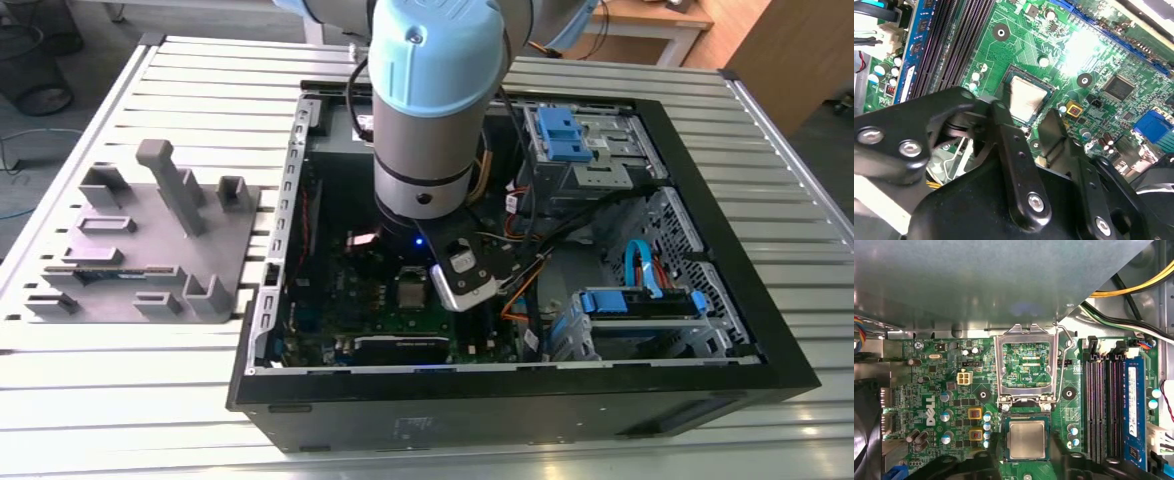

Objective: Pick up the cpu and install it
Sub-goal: 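Place the cpu into insertion slot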

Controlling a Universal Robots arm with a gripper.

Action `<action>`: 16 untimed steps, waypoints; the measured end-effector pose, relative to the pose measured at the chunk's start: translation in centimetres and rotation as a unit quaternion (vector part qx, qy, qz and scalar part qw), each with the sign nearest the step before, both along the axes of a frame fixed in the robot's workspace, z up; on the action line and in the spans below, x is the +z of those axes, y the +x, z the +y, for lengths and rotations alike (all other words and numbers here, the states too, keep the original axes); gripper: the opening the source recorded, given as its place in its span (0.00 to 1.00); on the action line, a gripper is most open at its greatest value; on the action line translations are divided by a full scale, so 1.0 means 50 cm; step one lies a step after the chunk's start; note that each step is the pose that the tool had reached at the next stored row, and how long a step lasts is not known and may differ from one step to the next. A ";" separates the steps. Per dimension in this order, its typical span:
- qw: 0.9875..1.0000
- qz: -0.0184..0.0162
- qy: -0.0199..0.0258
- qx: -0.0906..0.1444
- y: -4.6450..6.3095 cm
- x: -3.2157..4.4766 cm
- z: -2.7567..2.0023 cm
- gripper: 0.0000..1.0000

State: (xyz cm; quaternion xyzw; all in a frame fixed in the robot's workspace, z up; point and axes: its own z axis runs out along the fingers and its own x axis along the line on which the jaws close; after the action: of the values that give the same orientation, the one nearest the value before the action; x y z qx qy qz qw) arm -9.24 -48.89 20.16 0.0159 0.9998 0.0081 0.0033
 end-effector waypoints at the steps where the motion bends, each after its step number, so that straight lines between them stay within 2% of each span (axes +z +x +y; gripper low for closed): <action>1: 1.000 0.000 0.000 0.000 0.000 0.000 0.0000 0.47; 2: 1.000 0.000 0.000 0.000 0.000 0.000 0.0000 0.47; 4: 1.000 0.000 0.000 0.000 0.000 0.001 0.0000 0.35; 5: 1.000 0.000 0.000 0.000 0.000 0.001 0.0000 0.35; 7: 1.000 0.000 0.000 0.000 0.000 0.001 0.0000 0.24; 8: 1.000 0.000 0.000 0.000 0.000 0.001 0.0000 0.24; 10: 1.000 0.000 0.000 0.000 0.000 0.001 0.0000 0.12; 16: 1.000 0.000 0.000 0.000 0.000 0.005 0.0000 0.11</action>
State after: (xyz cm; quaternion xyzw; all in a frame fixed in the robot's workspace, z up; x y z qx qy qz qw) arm -9.24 -48.89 20.39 0.0159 0.9998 0.0081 0.0033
